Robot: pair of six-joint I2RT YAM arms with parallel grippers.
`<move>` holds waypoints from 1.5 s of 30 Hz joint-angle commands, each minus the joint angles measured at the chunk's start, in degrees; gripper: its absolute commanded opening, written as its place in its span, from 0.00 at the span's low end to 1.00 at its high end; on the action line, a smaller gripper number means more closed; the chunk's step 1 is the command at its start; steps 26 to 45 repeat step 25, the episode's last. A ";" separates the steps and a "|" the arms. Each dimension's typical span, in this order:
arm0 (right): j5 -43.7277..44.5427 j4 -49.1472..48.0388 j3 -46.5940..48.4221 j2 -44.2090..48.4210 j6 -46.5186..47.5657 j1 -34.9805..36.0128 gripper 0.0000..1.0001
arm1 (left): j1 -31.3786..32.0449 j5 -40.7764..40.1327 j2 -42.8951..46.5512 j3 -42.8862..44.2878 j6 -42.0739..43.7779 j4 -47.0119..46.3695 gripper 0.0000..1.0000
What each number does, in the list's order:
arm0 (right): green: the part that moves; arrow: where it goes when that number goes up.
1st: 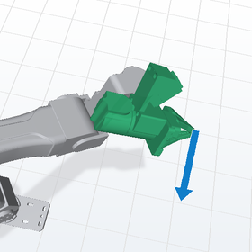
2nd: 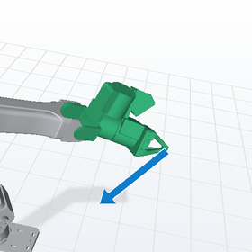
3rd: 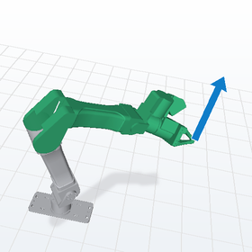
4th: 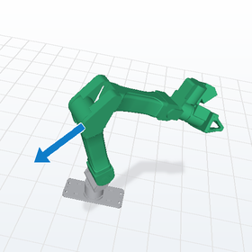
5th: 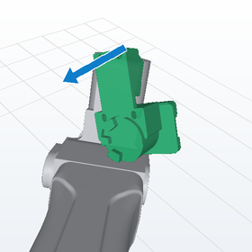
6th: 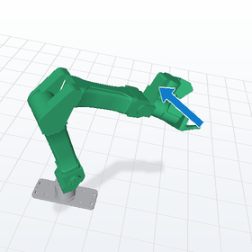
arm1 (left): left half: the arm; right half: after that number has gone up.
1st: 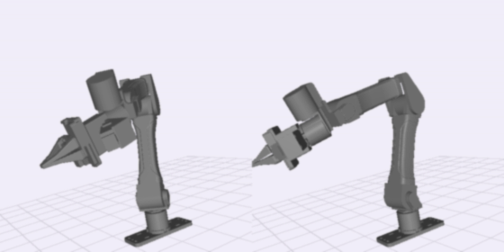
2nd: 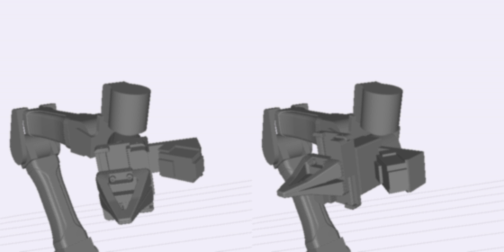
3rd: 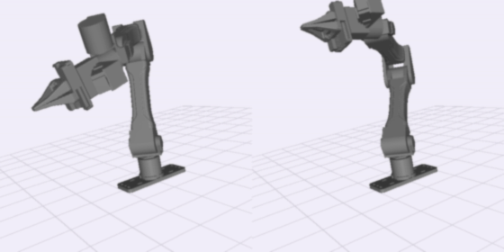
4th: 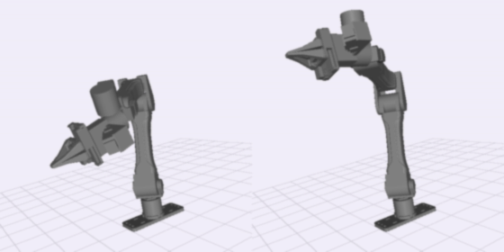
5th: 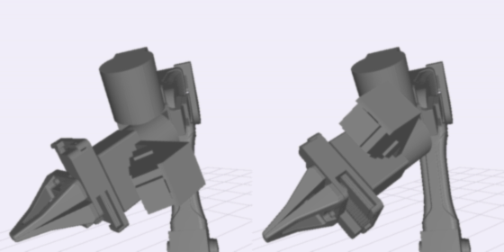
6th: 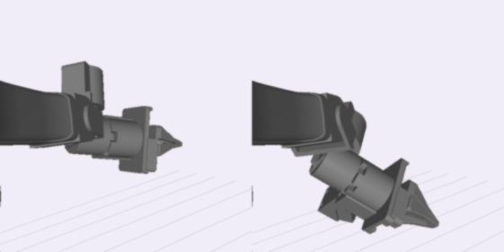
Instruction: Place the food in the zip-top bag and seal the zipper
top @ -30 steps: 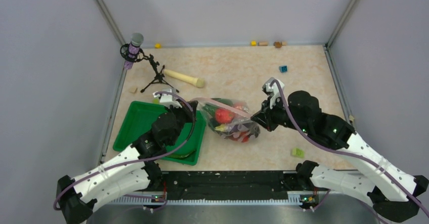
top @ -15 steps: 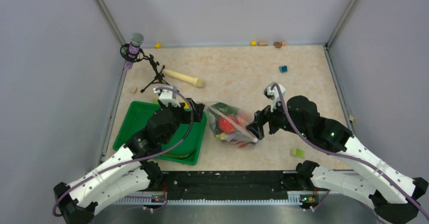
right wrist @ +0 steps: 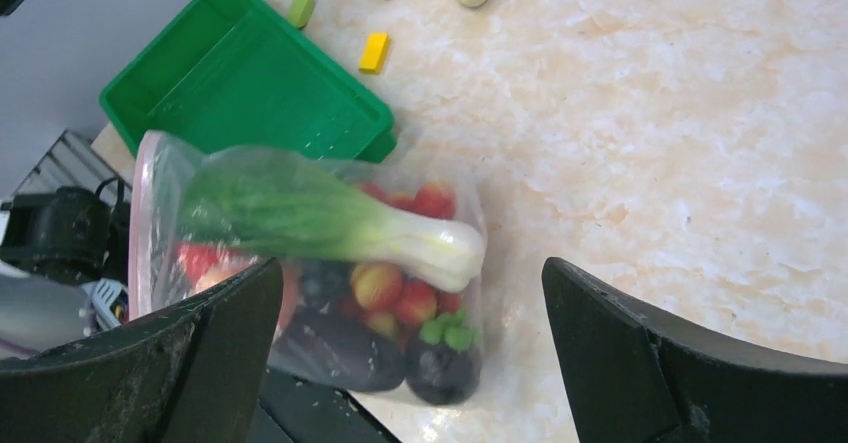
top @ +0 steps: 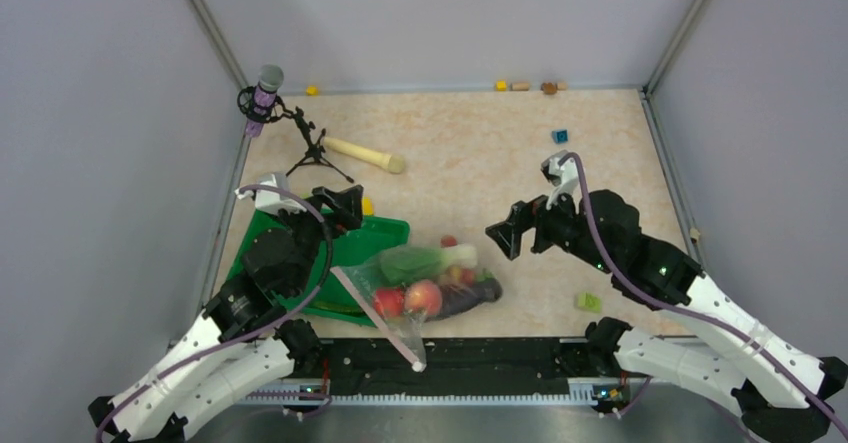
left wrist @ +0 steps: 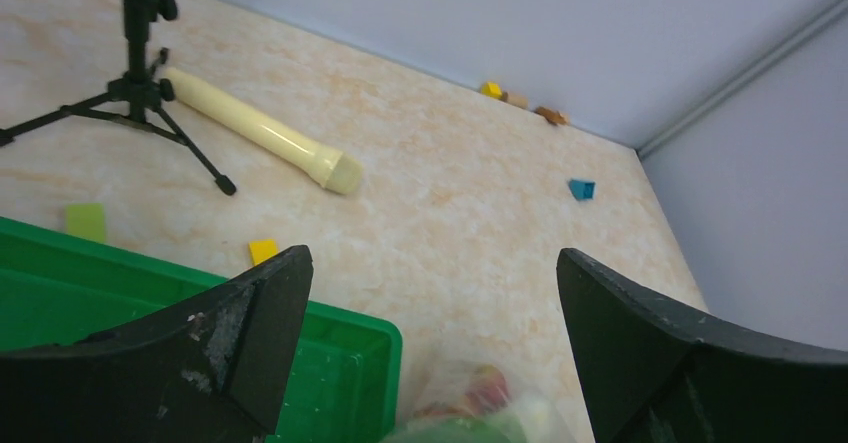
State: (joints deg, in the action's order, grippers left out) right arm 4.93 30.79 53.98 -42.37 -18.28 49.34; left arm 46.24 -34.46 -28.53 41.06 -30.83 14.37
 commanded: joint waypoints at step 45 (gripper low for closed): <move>36.96 6.54 -3.39 7.61 -12.21 -0.01 0.99 | -0.03 -19.60 -3.77 2.16 -6.97 10.79 0.97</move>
